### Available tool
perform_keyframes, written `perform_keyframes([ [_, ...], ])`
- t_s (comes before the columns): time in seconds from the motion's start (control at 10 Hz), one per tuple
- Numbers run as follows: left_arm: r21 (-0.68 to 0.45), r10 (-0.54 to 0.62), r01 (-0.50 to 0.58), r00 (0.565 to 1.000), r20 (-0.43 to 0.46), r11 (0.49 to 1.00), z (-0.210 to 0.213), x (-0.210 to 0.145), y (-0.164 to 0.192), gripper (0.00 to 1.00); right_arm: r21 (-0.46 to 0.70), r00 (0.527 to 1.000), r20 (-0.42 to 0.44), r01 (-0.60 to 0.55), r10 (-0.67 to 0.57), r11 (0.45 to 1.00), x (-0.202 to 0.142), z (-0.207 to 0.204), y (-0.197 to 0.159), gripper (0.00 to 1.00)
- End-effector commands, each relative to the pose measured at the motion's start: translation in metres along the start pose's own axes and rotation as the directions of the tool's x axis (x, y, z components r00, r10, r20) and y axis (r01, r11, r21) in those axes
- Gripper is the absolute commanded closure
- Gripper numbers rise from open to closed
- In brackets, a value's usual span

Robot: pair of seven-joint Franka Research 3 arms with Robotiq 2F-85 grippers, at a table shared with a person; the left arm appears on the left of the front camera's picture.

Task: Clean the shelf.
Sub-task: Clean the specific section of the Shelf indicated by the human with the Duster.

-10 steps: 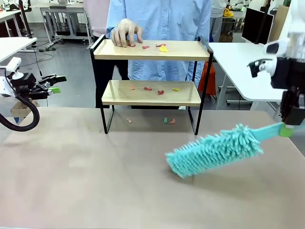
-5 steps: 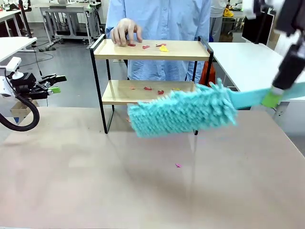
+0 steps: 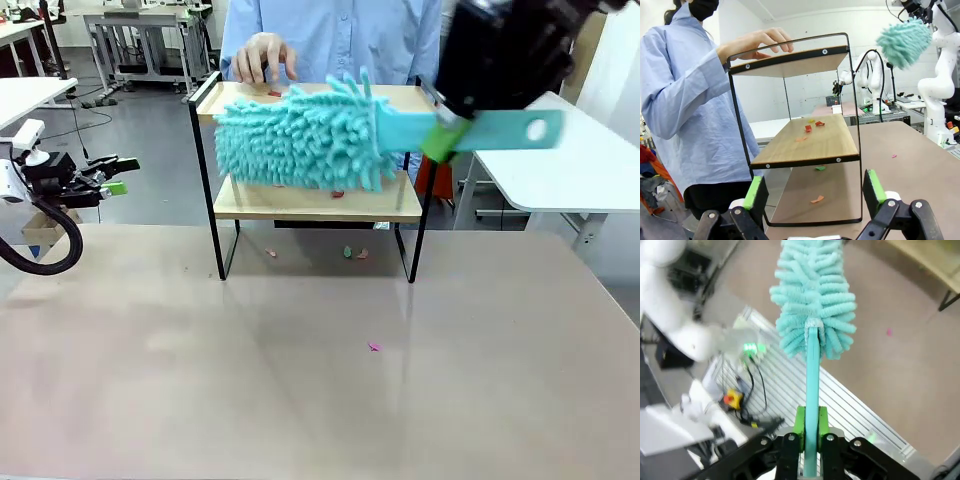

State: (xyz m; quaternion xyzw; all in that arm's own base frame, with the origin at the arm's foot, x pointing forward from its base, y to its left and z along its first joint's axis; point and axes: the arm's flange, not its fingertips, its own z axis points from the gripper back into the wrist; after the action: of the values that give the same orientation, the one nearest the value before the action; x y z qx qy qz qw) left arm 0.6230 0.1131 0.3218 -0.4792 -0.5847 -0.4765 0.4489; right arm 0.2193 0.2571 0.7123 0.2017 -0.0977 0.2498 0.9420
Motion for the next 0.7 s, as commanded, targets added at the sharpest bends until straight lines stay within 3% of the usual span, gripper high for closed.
perform_keyframes([
  [0.0, 0.001, -0.011, 0.011, 1.000, -0.003, 1.000, 0.000, 0.003, 0.000, 0.00, 0.059, 0.997, -0.047, -0.061, 0.064, 0.996, -0.004, 0.001, -0.008, 0.87],
  [0.1, 0.001, -0.011, 0.011, 1.000, -0.003, 1.000, 0.000, 0.003, 0.000, 0.00, 0.000, 1.000, 0.000, 0.000, 0.000, 1.000, 0.000, 0.000, 0.000, 0.87],
  [0.5, 0.001, -0.011, 0.011, 1.000, -0.003, 1.000, 0.000, 0.003, 0.000, 0.00, -0.001, 1.000, -0.003, 0.001, -0.001, 1.000, 0.001, -0.002, 0.001, 0.87],
  [0.6, 0.001, -0.011, 0.011, 1.000, -0.003, 1.000, 0.000, 0.003, 0.000, 0.00, -0.001, 0.996, 0.088, 0.004, -0.004, 1.000, 0.011, -0.003, 0.033, 0.87],
])
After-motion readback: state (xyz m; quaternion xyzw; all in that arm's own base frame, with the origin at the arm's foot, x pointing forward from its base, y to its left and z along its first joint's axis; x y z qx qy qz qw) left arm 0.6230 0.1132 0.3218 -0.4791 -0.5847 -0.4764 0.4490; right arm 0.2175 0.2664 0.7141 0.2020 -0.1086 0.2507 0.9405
